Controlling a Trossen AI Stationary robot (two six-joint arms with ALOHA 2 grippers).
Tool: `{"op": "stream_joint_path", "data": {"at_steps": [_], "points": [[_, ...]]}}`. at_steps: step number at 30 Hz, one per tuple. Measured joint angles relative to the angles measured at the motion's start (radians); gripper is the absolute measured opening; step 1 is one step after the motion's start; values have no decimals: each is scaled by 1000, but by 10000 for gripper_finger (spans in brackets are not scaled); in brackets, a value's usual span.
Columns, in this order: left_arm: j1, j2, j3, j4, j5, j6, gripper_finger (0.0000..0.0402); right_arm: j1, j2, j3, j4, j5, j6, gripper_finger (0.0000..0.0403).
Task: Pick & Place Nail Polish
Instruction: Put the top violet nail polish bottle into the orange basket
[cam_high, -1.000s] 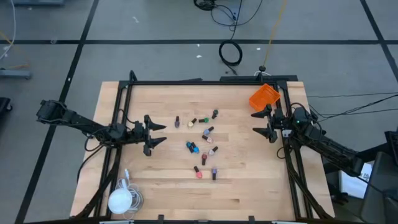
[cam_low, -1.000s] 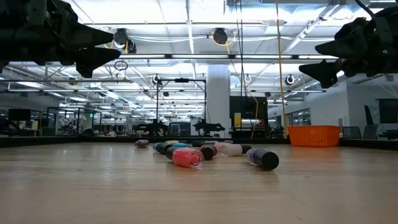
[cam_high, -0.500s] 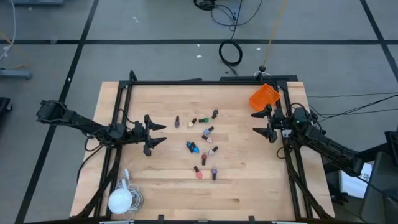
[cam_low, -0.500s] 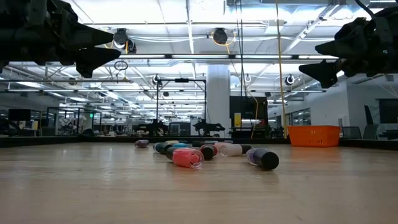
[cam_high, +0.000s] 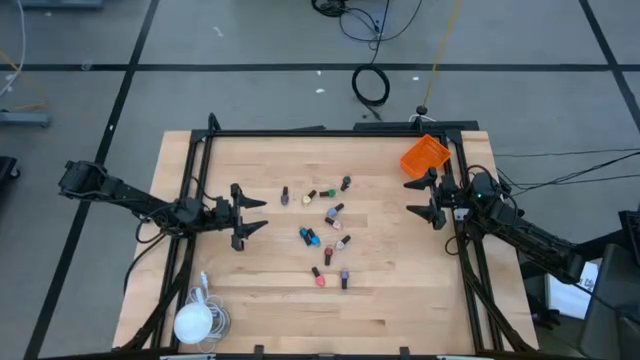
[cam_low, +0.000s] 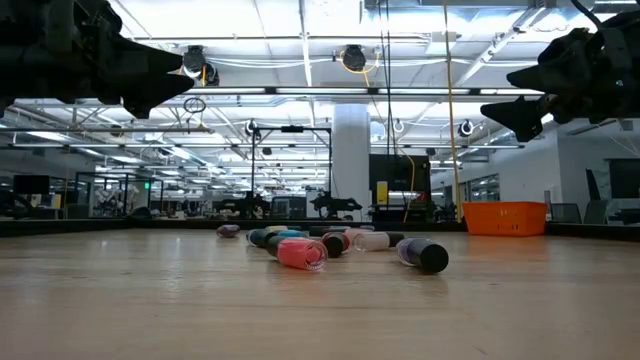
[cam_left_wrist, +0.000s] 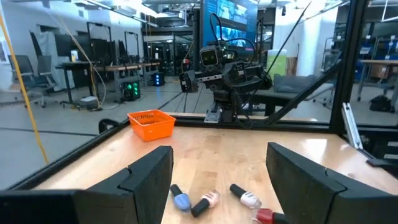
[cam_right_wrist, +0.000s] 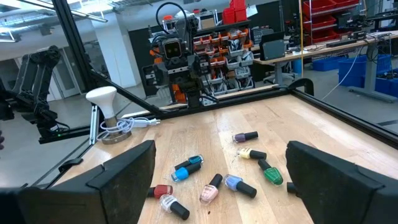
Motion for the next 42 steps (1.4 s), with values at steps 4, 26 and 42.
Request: {"op": "stream_joint_path", "data": {"at_steps": [4, 26, 42], "points": [[0, 0, 0, 0, 0, -77, 253, 0, 0, 0, 0, 0, 0, 345], [176, 158, 638, -1161, -241, -531, 253, 0, 0, 0, 0, 0, 0, 345], [491, 588, 770, -1249, -15, -871, 253, 0, 0, 0, 0, 0, 0, 345]]}}
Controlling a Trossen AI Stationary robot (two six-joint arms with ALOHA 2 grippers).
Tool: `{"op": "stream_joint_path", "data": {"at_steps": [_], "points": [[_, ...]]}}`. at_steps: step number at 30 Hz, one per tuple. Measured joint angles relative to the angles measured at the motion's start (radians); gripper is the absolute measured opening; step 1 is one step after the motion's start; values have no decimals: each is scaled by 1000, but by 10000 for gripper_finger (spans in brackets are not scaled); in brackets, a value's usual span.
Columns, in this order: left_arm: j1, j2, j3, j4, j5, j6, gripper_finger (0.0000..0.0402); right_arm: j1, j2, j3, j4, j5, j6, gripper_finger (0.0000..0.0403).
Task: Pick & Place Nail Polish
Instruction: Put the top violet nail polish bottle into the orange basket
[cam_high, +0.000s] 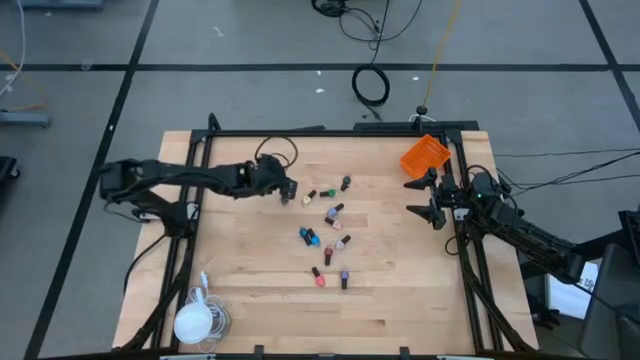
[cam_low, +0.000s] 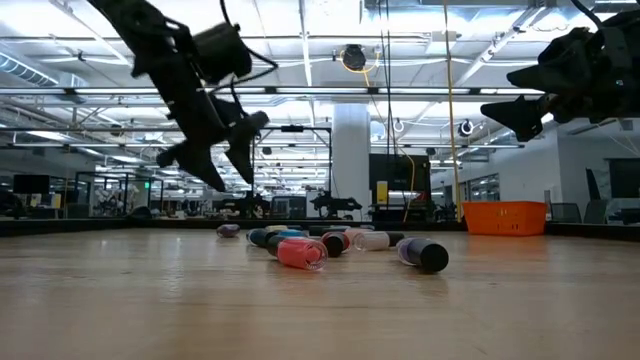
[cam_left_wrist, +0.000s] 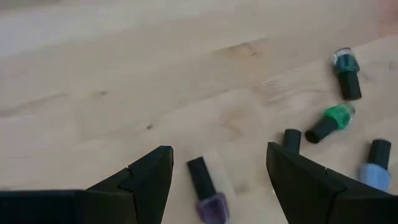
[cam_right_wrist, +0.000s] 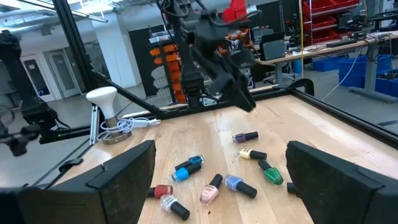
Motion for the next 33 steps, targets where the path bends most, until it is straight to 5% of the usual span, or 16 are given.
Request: {"op": "stream_joint_path", "data": {"at_steps": [10, 23, 33], "points": [[26, 172, 0, 66, 77, -34, 253, 0, 0, 0, 0, 0, 0, 345], [41, 195, 2, -53, 63, -60, 248, 0, 0, 0, 0, 0, 0, 345], [53, 196, 1, -55, 89, -53, 135, 0, 0, 0, 0, 0, 0, 345]]}}
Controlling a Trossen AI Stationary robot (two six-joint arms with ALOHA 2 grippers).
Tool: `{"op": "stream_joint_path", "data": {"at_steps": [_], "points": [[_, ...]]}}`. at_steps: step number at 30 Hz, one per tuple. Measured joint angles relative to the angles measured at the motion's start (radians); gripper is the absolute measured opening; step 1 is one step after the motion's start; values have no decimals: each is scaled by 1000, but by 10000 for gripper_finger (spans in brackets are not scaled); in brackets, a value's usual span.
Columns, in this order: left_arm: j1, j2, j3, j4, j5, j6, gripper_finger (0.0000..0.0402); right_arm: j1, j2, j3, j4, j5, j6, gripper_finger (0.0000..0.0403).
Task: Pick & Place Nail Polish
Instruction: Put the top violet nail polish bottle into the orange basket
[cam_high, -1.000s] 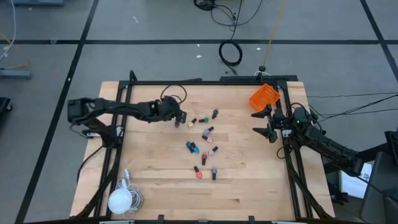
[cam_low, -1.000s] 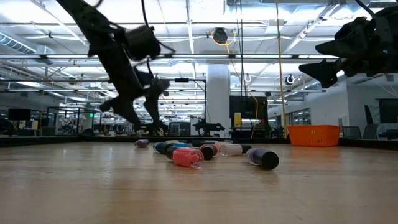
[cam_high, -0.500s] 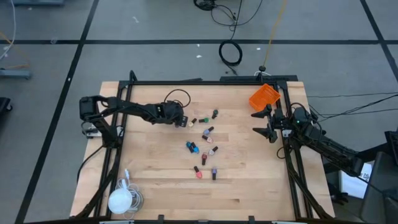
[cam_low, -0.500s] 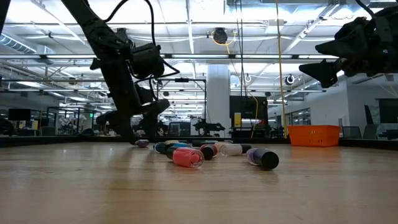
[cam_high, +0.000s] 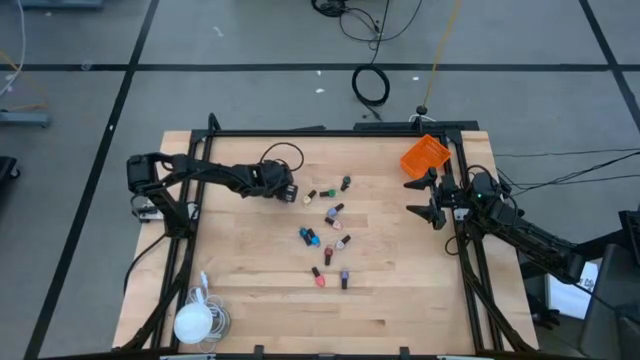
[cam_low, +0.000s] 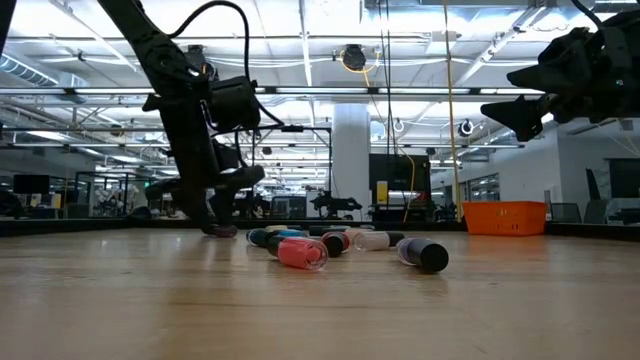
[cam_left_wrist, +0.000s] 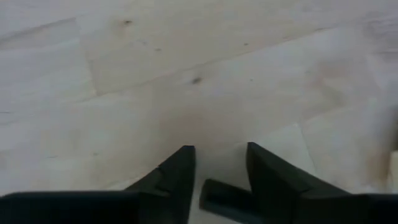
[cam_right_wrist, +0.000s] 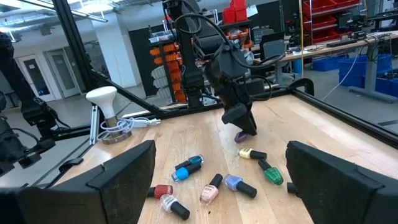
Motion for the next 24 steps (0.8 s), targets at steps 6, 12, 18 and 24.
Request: {"op": "stream_joint_path", "data": {"at_steps": [6, 12, 18, 24], "points": [[-1, 0, 0, 12, 24, 147, 73, 0, 0, 0, 0, 0, 0, 345], [9, -23, -3, 100, 22, 503, 44, 0, 0, 0, 0, 0, 0, 345], [29, -86, -2, 114, 61, 599, 81, 0, 0, 0, 0, 0, 0, 345], [25, -120, -2, 19, 11, 874, 198, 0, 0, 0, 0, 0, 0, 345]]}}
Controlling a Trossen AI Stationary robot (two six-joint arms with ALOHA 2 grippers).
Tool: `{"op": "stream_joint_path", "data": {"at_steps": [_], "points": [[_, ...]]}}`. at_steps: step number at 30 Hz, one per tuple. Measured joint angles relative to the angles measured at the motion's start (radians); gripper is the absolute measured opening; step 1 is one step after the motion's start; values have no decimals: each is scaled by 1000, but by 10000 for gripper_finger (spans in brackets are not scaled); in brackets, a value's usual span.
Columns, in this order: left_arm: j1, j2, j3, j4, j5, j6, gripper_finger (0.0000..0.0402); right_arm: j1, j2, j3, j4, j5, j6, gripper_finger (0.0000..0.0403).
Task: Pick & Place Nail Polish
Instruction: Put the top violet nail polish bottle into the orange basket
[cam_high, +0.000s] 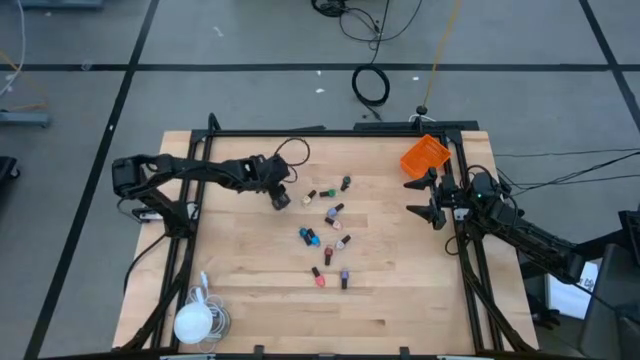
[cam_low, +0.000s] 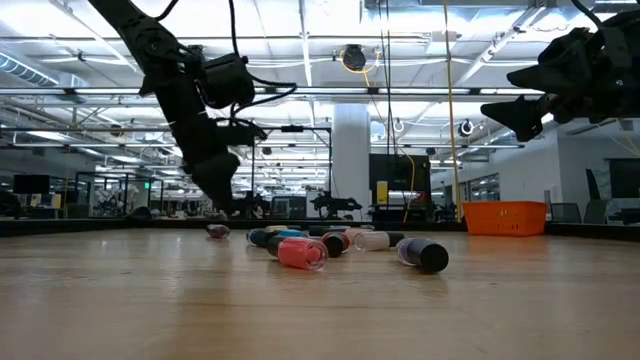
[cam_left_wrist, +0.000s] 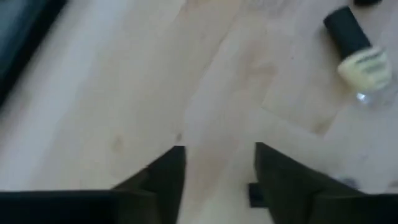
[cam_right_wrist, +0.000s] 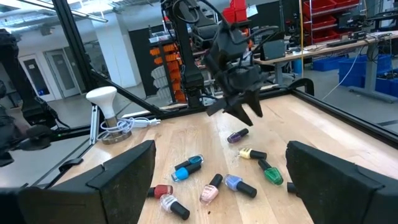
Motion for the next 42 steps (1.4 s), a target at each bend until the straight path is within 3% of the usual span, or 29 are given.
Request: {"op": "stream_joint_path", "data": {"at_steps": [5, 9, 18, 25, 32, 42], "points": [[-25, 4, 0, -33, 56, 363, 276, 0, 0, 0, 0, 0, 0, 345], [-34, 16, 1, -30, 135, 490, 294, 0, 0, 0, 0, 0, 0, 345], [-9, 21, 2, -38, 158, 492, 261, 0, 0, 0, 0, 0, 0, 345], [8, 23, 0, -31, 152, 266, 238, 0, 0, 0, 0, 0, 0, 345], [8, 23, 0, -10, 151, 144, 234, 0, 0, 0, 0, 0, 0, 345], [-11, 23, 4, 4, 205, 527, 234, 0, 0, 0, 0, 0, 0, 345]]}}
